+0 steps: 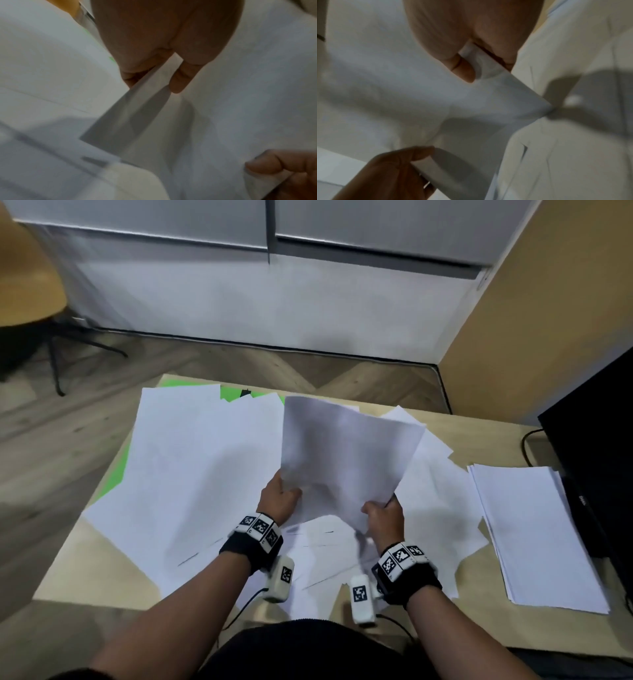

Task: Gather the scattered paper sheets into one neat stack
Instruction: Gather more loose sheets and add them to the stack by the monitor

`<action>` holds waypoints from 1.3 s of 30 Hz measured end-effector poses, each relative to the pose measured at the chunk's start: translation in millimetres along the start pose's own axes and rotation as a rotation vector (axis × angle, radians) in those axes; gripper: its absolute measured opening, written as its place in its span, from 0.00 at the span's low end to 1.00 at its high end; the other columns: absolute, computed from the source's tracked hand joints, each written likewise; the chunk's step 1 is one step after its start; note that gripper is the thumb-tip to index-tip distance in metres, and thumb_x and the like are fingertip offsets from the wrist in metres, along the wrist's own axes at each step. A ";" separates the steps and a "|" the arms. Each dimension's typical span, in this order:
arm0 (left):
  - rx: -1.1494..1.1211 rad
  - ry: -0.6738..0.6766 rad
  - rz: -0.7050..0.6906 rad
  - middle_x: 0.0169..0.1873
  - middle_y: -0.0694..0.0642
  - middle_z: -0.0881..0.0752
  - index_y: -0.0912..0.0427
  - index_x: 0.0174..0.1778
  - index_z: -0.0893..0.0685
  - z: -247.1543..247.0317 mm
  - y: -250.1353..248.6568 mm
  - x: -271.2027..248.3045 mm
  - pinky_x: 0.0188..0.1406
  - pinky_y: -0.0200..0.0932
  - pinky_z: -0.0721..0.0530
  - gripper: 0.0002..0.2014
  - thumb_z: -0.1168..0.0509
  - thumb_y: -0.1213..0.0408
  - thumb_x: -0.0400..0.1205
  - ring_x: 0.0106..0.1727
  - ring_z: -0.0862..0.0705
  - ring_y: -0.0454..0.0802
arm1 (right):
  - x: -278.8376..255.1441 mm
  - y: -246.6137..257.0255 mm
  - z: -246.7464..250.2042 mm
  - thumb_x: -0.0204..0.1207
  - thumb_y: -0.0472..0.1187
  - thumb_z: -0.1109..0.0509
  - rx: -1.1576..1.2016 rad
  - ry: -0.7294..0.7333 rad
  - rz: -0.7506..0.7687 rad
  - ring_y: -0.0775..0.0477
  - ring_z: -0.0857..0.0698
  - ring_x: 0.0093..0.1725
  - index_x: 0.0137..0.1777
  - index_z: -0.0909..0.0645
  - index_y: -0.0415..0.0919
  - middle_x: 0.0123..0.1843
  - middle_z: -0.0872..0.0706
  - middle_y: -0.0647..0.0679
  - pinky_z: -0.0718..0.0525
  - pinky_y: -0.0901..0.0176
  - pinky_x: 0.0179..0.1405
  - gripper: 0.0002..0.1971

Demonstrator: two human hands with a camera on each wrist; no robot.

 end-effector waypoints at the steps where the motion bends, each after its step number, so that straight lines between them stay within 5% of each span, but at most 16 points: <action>1: -0.001 -0.018 0.013 0.59 0.52 0.13 0.51 0.68 0.20 2.0 1.0 -3.8 0.54 0.41 0.24 0.23 0.35 0.63 0.75 0.58 0.17 0.53 | -0.7 -1.9 0.7 0.61 0.31 0.31 -0.017 0.017 -0.016 0.40 0.14 0.50 0.54 0.16 0.39 0.48 0.10 0.45 0.18 0.56 0.48 0.19; 5: -0.068 -0.082 0.019 0.47 0.50 0.12 0.50 0.56 0.18 12.7 -7.5 -17.0 0.38 0.38 0.21 0.22 0.39 0.61 0.66 0.46 0.15 0.49 | -8.8 6.5 5.4 0.65 0.26 0.32 -0.032 0.088 0.020 0.42 0.17 0.42 0.45 0.18 0.39 0.40 0.13 0.48 0.20 0.58 0.42 0.12; 10: 0.061 -0.065 0.062 0.37 0.53 0.13 0.53 0.42 0.19 17.2 13.4 -20.7 0.34 0.46 0.19 0.09 0.38 0.68 0.69 0.37 0.18 0.54 | -16.7 -18.0 -5.3 0.69 0.30 0.26 0.160 0.176 -0.119 0.50 0.11 0.47 0.55 0.16 0.44 0.48 0.09 0.51 0.16 0.56 0.53 0.16; 17: 0.397 0.239 0.142 0.44 0.55 0.14 0.51 0.50 0.20 29.8 55.6 7.4 0.34 0.39 0.24 0.09 0.36 0.65 0.76 0.40 0.17 0.51 | -26.4 -68.9 -36.9 0.64 0.27 0.26 0.032 0.098 -0.278 0.43 0.14 0.57 0.52 0.16 0.43 0.56 0.11 0.46 0.20 0.45 0.69 0.18; 20: 0.464 0.182 0.102 0.48 0.54 0.12 0.49 0.54 0.17 66.0 62.6 34.3 0.43 0.38 0.23 0.08 0.35 0.59 0.80 0.48 0.15 0.53 | -33.9 -77.9 -50.0 0.65 0.26 0.27 -0.011 -0.002 -0.302 0.46 0.17 0.59 0.59 0.18 0.38 0.62 0.16 0.45 0.25 0.57 0.66 0.21; 22: 0.593 0.044 0.031 0.53 0.54 0.14 0.50 0.57 0.17 100.6 67.9 56.6 0.52 0.43 0.20 0.14 0.31 0.51 0.78 0.59 0.17 0.56 | -38.0 -77.7 -53.9 0.70 0.26 0.29 -0.092 -0.085 -0.326 0.43 0.17 0.60 0.67 0.21 0.32 0.62 0.15 0.40 0.26 0.60 0.60 0.24; 25: 0.742 -0.170 0.008 0.68 0.56 0.23 0.50 0.67 0.22 156.5 76.8 82.8 0.68 0.54 0.26 0.34 0.25 0.38 0.69 0.73 0.30 0.59 | -41.7 -80.8 -62.2 0.69 0.29 0.31 -0.160 -0.152 -0.350 0.38 0.15 0.59 0.65 0.18 0.38 0.60 0.12 0.40 0.21 0.55 0.61 0.22; 29: 0.893 -0.081 0.124 0.82 0.57 0.41 0.54 0.82 0.41 198.9 100.7 106.4 0.76 0.64 0.34 0.60 0.30 0.24 0.59 0.82 0.44 0.62 | -47.5 -73.3 -68.8 0.70 0.31 0.32 -0.263 -0.205 -0.366 0.35 0.15 0.60 0.63 0.17 0.39 0.60 0.11 0.39 0.19 0.53 0.61 0.20; 33: 0.972 -0.063 0.083 0.76 0.57 0.35 0.54 0.81 0.41 201.5 103.6 112.9 0.66 0.64 0.26 0.60 0.31 0.23 0.58 0.75 0.37 0.63 | -51.3 -70.2 -73.0 0.72 0.31 0.34 -0.293 -0.239 -0.369 0.32 0.16 0.61 0.64 0.18 0.39 0.61 0.12 0.37 0.21 0.53 0.60 0.20; 36: 0.936 -0.046 0.056 0.66 0.57 0.30 0.54 0.74 0.32 199.7 101.1 113.2 0.57 0.59 0.21 0.52 0.28 0.27 0.59 0.69 0.31 0.62 | -55.7 -68.4 -75.5 0.72 0.31 0.33 -0.316 -0.250 -0.343 0.32 0.15 0.59 0.62 0.17 0.39 0.59 0.12 0.36 0.21 0.54 0.56 0.18; 39: 0.943 -0.060 0.058 0.63 0.56 0.27 0.53 0.70 0.28 198.6 102.7 110.2 0.61 0.58 0.25 0.50 0.29 0.25 0.58 0.67 0.28 0.60 | -57.2 -69.7 -74.3 0.71 0.32 0.33 -0.309 -0.232 -0.350 0.33 0.15 0.57 0.61 0.17 0.39 0.57 0.11 0.37 0.21 0.55 0.54 0.17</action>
Point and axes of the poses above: each hand's wrist, its own x-axis towards the middle knuckle, its own z-axis out of the back of the hand, y = z × x, the point moved 2 cm from there along x, towards the middle knuckle
